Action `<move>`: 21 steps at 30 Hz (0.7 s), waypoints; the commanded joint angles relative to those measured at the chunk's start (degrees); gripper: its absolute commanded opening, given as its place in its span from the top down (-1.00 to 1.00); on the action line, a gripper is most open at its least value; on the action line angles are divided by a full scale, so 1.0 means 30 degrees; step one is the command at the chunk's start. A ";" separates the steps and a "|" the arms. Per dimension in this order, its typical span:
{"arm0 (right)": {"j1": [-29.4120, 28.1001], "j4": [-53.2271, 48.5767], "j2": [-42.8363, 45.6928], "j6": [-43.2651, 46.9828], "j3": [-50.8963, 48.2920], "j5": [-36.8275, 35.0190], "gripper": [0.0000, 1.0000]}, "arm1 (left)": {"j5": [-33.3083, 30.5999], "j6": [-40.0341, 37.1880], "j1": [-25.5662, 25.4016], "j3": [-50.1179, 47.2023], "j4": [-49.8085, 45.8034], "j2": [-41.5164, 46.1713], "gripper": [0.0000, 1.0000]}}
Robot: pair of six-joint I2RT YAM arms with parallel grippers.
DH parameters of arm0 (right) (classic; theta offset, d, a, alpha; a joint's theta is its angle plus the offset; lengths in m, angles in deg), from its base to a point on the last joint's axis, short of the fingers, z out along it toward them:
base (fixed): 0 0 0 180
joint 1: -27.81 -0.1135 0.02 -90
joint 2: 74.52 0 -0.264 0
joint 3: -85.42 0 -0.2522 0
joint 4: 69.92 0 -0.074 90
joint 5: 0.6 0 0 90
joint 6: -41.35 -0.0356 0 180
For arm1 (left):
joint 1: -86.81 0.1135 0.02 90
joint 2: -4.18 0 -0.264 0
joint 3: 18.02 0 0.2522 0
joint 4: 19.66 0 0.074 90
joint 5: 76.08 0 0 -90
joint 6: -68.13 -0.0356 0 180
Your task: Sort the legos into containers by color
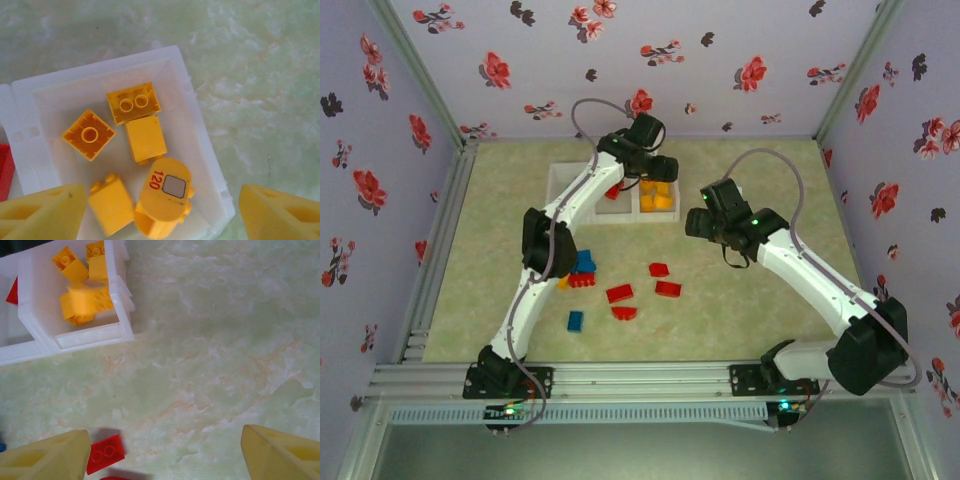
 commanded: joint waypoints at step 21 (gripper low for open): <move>-0.1972 0.2442 -0.3974 -0.0540 0.1116 0.1574 -0.59 | -0.3358 0.0588 0.1214 -1.8761 0.0083 1.7008 -0.60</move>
